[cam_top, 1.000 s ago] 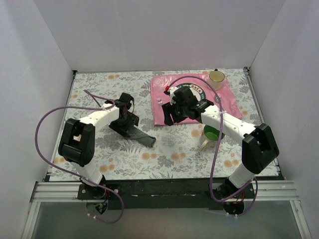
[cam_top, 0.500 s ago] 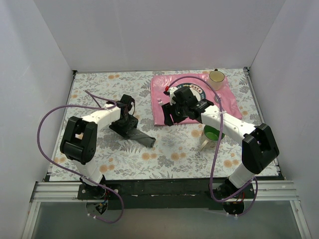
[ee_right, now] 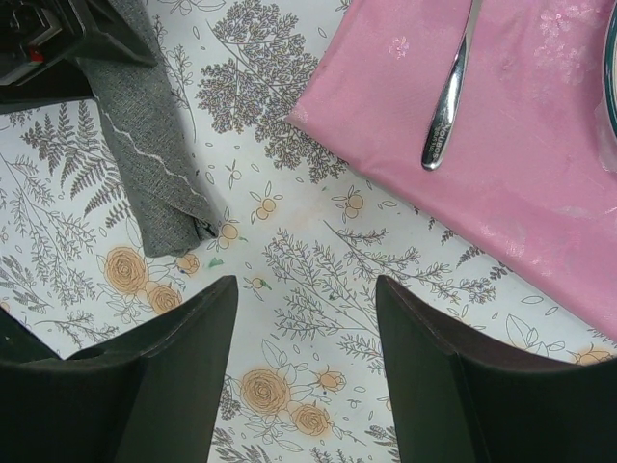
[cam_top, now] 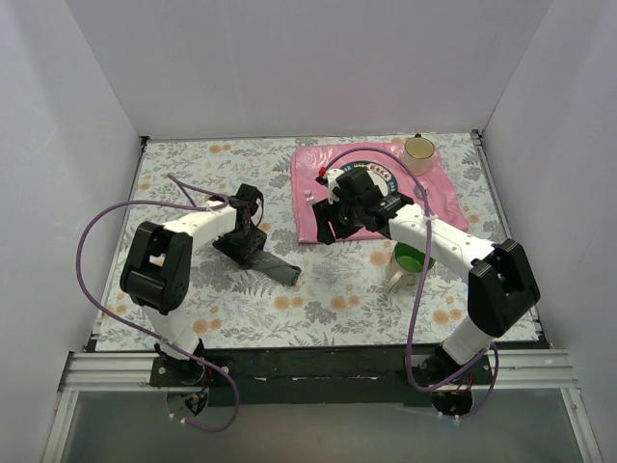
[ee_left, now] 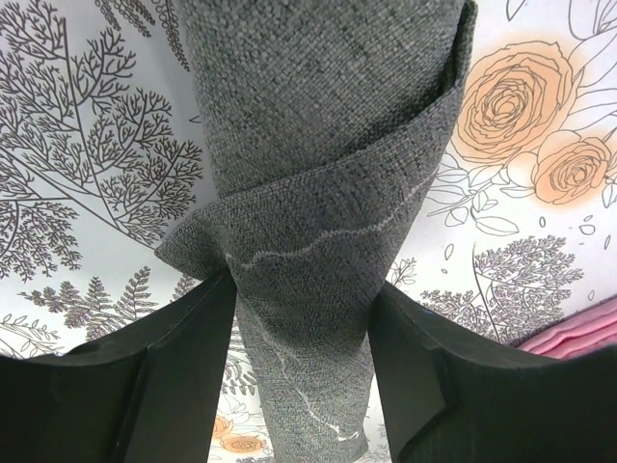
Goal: Fold the napkin, place the utensils inside, and roll it up
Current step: Neatly place the rolled napkin to the corner
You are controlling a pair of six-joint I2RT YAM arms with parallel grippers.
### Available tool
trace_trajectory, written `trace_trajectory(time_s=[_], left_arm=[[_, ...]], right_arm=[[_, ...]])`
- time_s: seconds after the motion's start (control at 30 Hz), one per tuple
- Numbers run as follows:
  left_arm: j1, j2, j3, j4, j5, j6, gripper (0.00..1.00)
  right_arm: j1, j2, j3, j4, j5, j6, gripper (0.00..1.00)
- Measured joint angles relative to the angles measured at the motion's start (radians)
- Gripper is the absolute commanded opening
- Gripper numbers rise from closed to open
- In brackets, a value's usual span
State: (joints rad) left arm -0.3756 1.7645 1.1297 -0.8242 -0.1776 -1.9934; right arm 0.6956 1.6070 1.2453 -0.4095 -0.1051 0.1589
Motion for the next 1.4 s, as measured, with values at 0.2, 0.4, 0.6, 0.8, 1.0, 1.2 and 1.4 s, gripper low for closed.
trace_trajectory(time_s=[0.2,0.4,0.6,0.8,1.0,1.2,1.4], left_arm=[[0.0,0.046,0.055,-0.038,-0.013,0.002,0.5],[0.032,0.096,0.118,-0.055,-0.016,0.024,0.48],[0.115,0.159,0.201,-0.044,-0.007,0.061,0.46],[0.24,0.334,0.46,-0.06,0.006,0.109,0.47],[0.342,0.598,0.881,-0.082,0.002,0.138,0.48],[0.418,0.782,1.182,-0.055,0.009,0.145,0.5],[0.451,0.804,1.208,0.022,0.023,0.164,0.65]], right_arm=[[0.0,0.0,0.0,0.0,0.0,-0.004,0.67],[0.0,0.0,0.0,0.0,0.001,-0.006,0.67],[-0.001,0.0,0.0,0.0,0.005,-0.006,0.67],[-0.01,0.0,0.002,-0.001,0.014,-0.008,0.67],[-0.025,0.0,0.002,-0.003,0.021,-0.009,0.67],[-0.035,0.0,0.004,-0.006,0.021,-0.009,0.68],[-0.042,0.004,0.019,-0.009,0.02,-0.009,0.68]])
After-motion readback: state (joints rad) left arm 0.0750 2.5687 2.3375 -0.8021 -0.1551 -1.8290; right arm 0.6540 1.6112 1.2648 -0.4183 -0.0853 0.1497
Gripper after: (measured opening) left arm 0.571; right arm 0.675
